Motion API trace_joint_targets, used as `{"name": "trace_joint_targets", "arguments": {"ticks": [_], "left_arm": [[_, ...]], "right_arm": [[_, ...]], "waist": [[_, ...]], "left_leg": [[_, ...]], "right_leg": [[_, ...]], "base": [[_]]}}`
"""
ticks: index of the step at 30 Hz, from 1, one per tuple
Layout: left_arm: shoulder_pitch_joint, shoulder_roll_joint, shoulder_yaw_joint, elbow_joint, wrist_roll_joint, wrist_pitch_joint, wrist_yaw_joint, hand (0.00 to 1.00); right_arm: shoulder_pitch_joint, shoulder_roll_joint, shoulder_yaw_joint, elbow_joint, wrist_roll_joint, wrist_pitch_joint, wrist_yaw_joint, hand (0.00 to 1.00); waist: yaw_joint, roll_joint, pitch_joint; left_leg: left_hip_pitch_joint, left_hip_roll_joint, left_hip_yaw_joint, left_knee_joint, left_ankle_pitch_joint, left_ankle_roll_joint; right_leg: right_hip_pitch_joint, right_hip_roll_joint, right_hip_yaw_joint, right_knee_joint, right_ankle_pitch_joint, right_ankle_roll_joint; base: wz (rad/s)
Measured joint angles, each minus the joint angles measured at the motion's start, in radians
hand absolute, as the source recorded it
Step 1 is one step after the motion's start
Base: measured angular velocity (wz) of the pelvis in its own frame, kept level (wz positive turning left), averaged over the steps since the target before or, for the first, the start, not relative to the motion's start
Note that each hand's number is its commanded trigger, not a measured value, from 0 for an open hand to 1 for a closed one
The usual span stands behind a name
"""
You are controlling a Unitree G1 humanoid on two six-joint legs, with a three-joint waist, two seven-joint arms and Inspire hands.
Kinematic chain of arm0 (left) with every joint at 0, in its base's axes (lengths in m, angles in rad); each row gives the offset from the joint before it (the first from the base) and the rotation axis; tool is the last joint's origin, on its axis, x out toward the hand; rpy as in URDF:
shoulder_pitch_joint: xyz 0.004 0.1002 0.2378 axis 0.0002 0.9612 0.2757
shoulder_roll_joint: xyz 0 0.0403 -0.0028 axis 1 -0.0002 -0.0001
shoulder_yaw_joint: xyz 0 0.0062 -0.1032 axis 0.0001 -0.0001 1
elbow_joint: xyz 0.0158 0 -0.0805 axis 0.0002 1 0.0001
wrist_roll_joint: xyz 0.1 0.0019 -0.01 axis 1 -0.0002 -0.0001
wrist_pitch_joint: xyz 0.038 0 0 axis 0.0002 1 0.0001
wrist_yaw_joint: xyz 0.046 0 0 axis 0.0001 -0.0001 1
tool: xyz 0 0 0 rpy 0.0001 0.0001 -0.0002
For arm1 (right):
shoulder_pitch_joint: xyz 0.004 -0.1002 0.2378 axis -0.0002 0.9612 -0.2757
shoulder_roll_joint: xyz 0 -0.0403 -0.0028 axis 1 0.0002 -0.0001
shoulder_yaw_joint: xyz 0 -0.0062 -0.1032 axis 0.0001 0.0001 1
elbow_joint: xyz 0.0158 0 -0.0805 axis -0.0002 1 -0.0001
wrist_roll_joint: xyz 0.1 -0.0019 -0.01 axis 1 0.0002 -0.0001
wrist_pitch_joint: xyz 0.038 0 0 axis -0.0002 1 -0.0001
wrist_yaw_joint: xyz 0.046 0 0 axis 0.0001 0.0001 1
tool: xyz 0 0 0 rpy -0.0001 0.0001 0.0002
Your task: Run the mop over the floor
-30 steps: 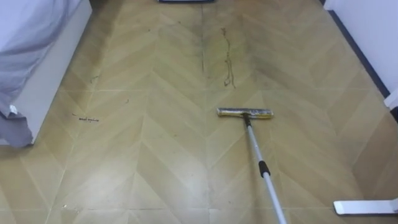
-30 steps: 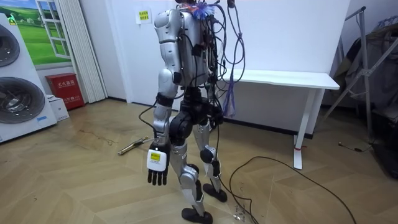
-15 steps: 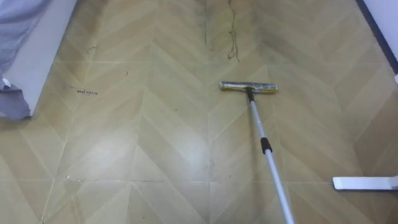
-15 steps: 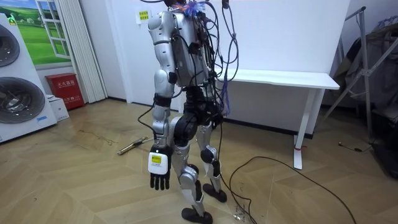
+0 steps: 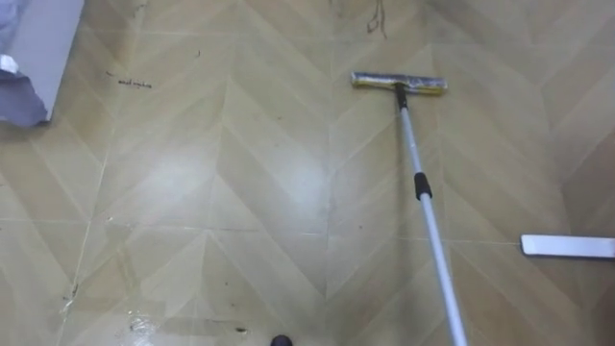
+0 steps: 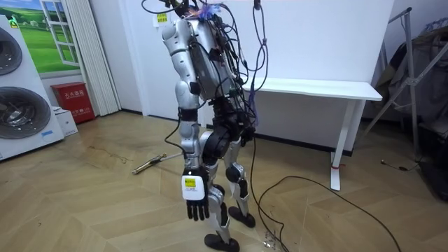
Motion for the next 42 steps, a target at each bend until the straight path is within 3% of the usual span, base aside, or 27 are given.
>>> {"name": "trace_joint_targets", "arguments": {"ticks": [3, 8, 10, 12, 13, 14, 15, 16, 17, 18, 19, 20, 21, 23, 25, 26, 28, 29, 30, 31, 32, 33, 34, 36, 38, 39, 42], "left_arm": [[0.002, -0.001, -0.009, 0.008, 0.008, 0.02, 0.001, 0.0], [0.002, -0.006, -0.031, 0.039, 0.026, 0.057, 0.007, 0.0], [-0.003, -0.007, -0.04, 0.042, 0.043, 0.067, 0.007, 0.0], [-0.027, -0.005, -0.056, 0.055, 0.042, 0.071, 0.006, 0.0], [-0.029, -0.001, -0.076, 0.055, 0.019, 0.068, 0.006, 0.0], [-0.018, 0.001, -0.092, 0.061, -0.02, 0.068, 0.009, 0.0], [-0.013, 0.0, -0.101, 0.063, -0.044, 0.067, 0.011, 0.0], [0.008, -0.007, -0.11, 0.07, -0.082, 0.065, 0.012, 0.0], [0.01, -0.007, -0.111, 0.075, -0.099, 0.06, 0.012, 0.0], [0.007, -0.004, -0.118, 0.083, -0.13, 0.043, 0.013, 0.0], [-0.012, 0.007, -0.118, 0.089, -0.142, 0.021, 0.013, 0.0], [-0.019, 0.012, -0.119, 0.088, -0.143, 0.01, 0.013, 0.0], [-0.02, 0.013, -0.122, 0.084, -0.143, -0.008, 0.012, 0.0], [-0.02, 0.013, -0.133, 0.078, -0.124, -0.018, 0.002, 0.0], [-0.02, 0.02, -0.132, 0.071, -0.078, -0.022, -0.023, 0.0], [-0.024, 0.033, -0.13, 0.066, -0.073, -0.018, -0.039, 0.0], [-0.022, 0.052, -0.132, 0.066, -0.07, 0.005, -0.064, 0.0], [-0.027, 0.053, -0.132, 0.066, -0.062, 0.016, -0.068, 0.0], [-0.054, 0.052, -0.133, 0.075, -0.06, 0.023, -0.083, 0.0], [-0.08, 0.047, -0.132, 0.107, -0.062, 0.03, -0.089, 0.0], [-0.1, 0.044, -0.132, 0.115, -0.06, 0.037, -0.088, 0.0], [-0.119, 0.034, -0.125, 0.12, -0.049, 0.042, -0.082, 0.0], [-0.131, 0.022, -0.112, 0.117, -0.043, 0.037, -0.074, 0.0], [-0.138, 0.015, -0.102, 0.101, -0.039, 0.035, -0.054, 0.0], [-0.142, 0.015, -0.101, 0.101, -0.035, 0.026, -0.03, 0.0], [-0.14, 0.014, -0.101, 0.101, -0.035, 0.026, -0.03, 0.0], [-0.106, 0.014, -0.102, 0.101, 0.006, 0.033, -0.029, 0.0]], "right_arm": [[0.001, -0.01, 0.006, 0.0, 0.024, -0.002, -0.015, 1.0], [0.005, -0.032, 0.015, 0.006, 0.077, -0.002, -0.04, 1.0], [0.005, -0.031, 0.016, 0.023, 0.111, -0.002, -0.045, 1.0], [-0.002, -0.031, 0.016, 0.059, 0.144, -0.004, -0.048, 1.0], [-0.031, -0.032, 0.016, 0.086, 0.161, -0.002, -0.047, 1.0], [-0.071, -0.037, 0.016, 0.102, 0.159, 0.006, -0.038, 1.0], [-0.097, -0.044, 0.018, 0.112, 0.158, 0.016, -0.031, 1.0], [-0.149, -0.062, 0.028, 0.121, 0.154, 0.031, -0.01, 1.0], [-0.178, -0.069, 0.029, 0.121, 0.155, 0.035, 0.003, 1.0], [-0.245, -0.078, 0.019, 0.12, 0.155, 0.038, 0.024, 1.0], [-0.308, -0.081, 0.012, 0.122, 0.156, 0.037, 0.044, 1.0], [-0.338, -0.082, 0.014, 0.123, 0.161, 0.037, 0.055, 1.0], [-0.381, -0.089, 0.017, 0.122, 0.18, 0.034, 0.069, 1.0], [-0.405, -0.118, 0.047, 0.124, 0.227, 0.022, 0.089, 1.0], [-0.408, -0.157, 0.079, 0.12, 0.264, 0.027, 0.1, 1.0], [-0.4, -0.167, 0.092, 0.12, 0.283, 0.033, 0.103, 1.0], [-0.363, -0.169, 0.096, 0.115, 0.318, 0.036, 0.112, 1.0], [-0.341, -0.169, 0.096, 0.117, 0.323, 0.036, 0.114, 1.0], [-0.296, -0.166, 0.09, 0.121, 0.331, 0.036, 0.115, 1.0], [-0.259, -0.16, 0.09, 0.14, 0.352, 0.037, 0.115, 1.0], [-0.239, -0.16, 0.09, 0.153, 0.363, 0.037, 0.118, 1.0], [-0.21, -0.161, 0.091, 0.183, 0.363, 0.036, 0.12, 1.0], [-0.179, -0.164, 0.092, 0.201, 0.349, 0.037, 0.111, 1.0], [-0.134, -0.161, 0.093, 0.194, 0.348, 0.035, 0.09, 1.0], [-0.105, -0.142, 0.093, 0.191, 0.348, 0.034, 0.061, 1.0], [-0.091, -0.139, 0.093, 0.184, 0.348, 0.034, 0.054, 1.0], [-0.043, -0.126, 0.093, 0.17, 0.349, 0.034, 0.025, 1.0]], "waist": [[0.011, 0.006, 0.0029], [0.018, 0.013, 0.0039], [0.03, 0.017, 0.0043], [0.062, 0.017, 0.0036], [0.076, 0.012, 0.0037], [0.11, 0.001, 0.0058], [0.129, -0.004, 0.0072], [0.154, -0.01, 0.0032], [0.16, -0.012, 0.0044], [0.159, -0.021, 0.0109], [0.16, -0.052, 0.0278], [0.16, -0.076, 0.0367], [0.161, -0.103, 0.0371], [0.163, -0.113, 0.0372], [0.176, -0.076, 0.022], [0.172, -0.067, 0.0185], [0.156, -0.046, 0.0096], [0.15, -0.037, 0.0036], [0.14, -0.024, -0.0031], [0.115, -0.021, -0.0025], [0.102, -0.02, -0.0023], [0.096, -0.004, -0.0024], [0.094, 0.018, -0.0009], [0.078, 0.047, -0.01], [0.058, 0.077, -0.006], [0.057, 0.079, -0.0069], [0.053, 0.079, -0.0113]], "left_leg": [[-0.046, -0.003, -0.01, 0.037, 0.0, 0.0], [-0.146, -0.022, -0.037, 0.177, -0.024, -0.013], [-0.208, -0.037, -0.066, 0.294, -0.037, -0.035], [-0.262, -0.034, -0.067, 0.394, -0.043, -0.055], [-0.323, -0.021, -0.061, 0.518, -0.021, -0.089], [-0.393, 0.0, -0.055, 0.727, 0.043, -0.102], [-0.423, 0.006, -0.056, 0.853, 0.102, -0.103], [-0.481, 0.013, -0.051, 1.101, 0.217, -0.116], [-0.512, 0.013, -0.045, 1.219, 0.245, -0.12], [-0.587, 0.013, -0.015, 1.429, 0.249, -0.117], [-0.651, 0.014, 0.017, 1.557, 0.228, -0.096], [-0.679, 0.014, 0.025, 1.594, 0.215, -0.082], [-0.726, 0.015, 0.026, 1.605, 0.184, -0.069], [-0.735, 0.031, 0.025, 1.477, 0.14, -0.073], [-0.644, 0.069, 0.027, 1.055, 0.116, -0.065], [-0.567, 0.068, 0.028, 0.827, 0.112, -0.061], [-0.468, 0.068, 0.025, 0.6, 0.092, -0.062], [-0.454, 0.067, 0.028, 0.574, 0.016, -0.055], [-0.449, 0.056, 0.042, 0.569, -0.069, -0.013], [-0.45, 0.023, 0.043, 0.592, -0.104, 0.022], [-0.446, 0.0, 0.044, 0.607, -0.124, 0.033], [-0.429, -0.022, 0.046, 0.635, -0.162, 0.054], [-0.406, -0.026, 0.047, 0.658, -0.204, 0.075], [-0.389, -0.041, 0.044, 0.66, -0.239, 0.096], [-0.36, -0.048, 0.04, 0.636, -0.262, 0.106], [-0.349, -0.05, 0.04, 0.623, -0.264, 0.107], [-0.288, -0.051, 0.04, 0.54, -0.264, 0.107]], "right_leg": [[-0.045, -0.012, 0.002, 0.05, -0.023, -0.004], [-0.139, -0.046, 0.01, 0.217, -0.105, -0.011], [-0.184, -0.043, 0.031, 0.314, -0.154, -0.026], [-0.224, -0.039, 0.045, 0.396, -0.205, -0.054], [-0.251, -0.043, 0.053, 0.456, -0.23, -0.078], [-0.271, -0.041, 0.063, 0.523, -0.25, -0.102], [-0.273, -0.041, 0.067, 0.552, -0.26, -0.108], [-0.278, -0.043, 0.071, 0.595, -0.27, -0.114], [-0.284, -0.042, 0.078, 0.608, -0.271, -0.117], [-0.288, -0.049, 0.087, 0.611, -0.266, -0.126], [-0.287, -0.075, 0.109, 0.61, -0.262, -0.131], [-0.287, -0.088, 0.128, 0.609, -0.26, -0.131], [-0.281, -0.106, 0.155, 0.601, -0.259, -0.131], [-0.26, -0.114, 0.176, 0.597, -0.264, -0.111], [-0.25, -0.113, 0.141, 0.618, -0.29, -0.06], [-0.26, -0.113, 0.134, 0.653, -0.321, -0.052], [-0.264, -0.114, 0.111, 0.697, -0.37, -0.035], [-0.261, -0.119, 0.099, 0.701, -0.382, -0.027], [-0.254, -0.135, 0.089, 0.706, -0.394, -0.004], [-0.254, -0.154, 0.106, 0.756, -0.393, 0.013], [-0.269, -0.16, 0.132, 0.809, -0.369, 0.013], [-0.304, -0.16, 0.184, 0.91, -0.29, 0.021], [-0.342, -0.139, 0.236, 0.993, -0.174, 0.023], [-0.401, -0.121, 0.272, 1.072, -0.054, 0.036], [-0.48, -0.079, 0.282, 1.103, -0.067, 0.05], [-0.497, -0.07, 0.282, 1.082, -0.077, 0.055], [-0.509, -0.057, 0.252, 0.777, -0.124, 0.053]], "base": [[0.12], [0.27], [0.45], [0.4], [-0.15], [-0.52], [-1.03], [-0.83], [-0.61], [-0.15], [0.0], [0.12], [0.17], [0.22], [0.25], [0.24], [0.27], [0.47], [0.73], [0.83], [0.8], [0.39], [0.15], [0.03], [-0.02], [-0.24], [-0.24]]}}
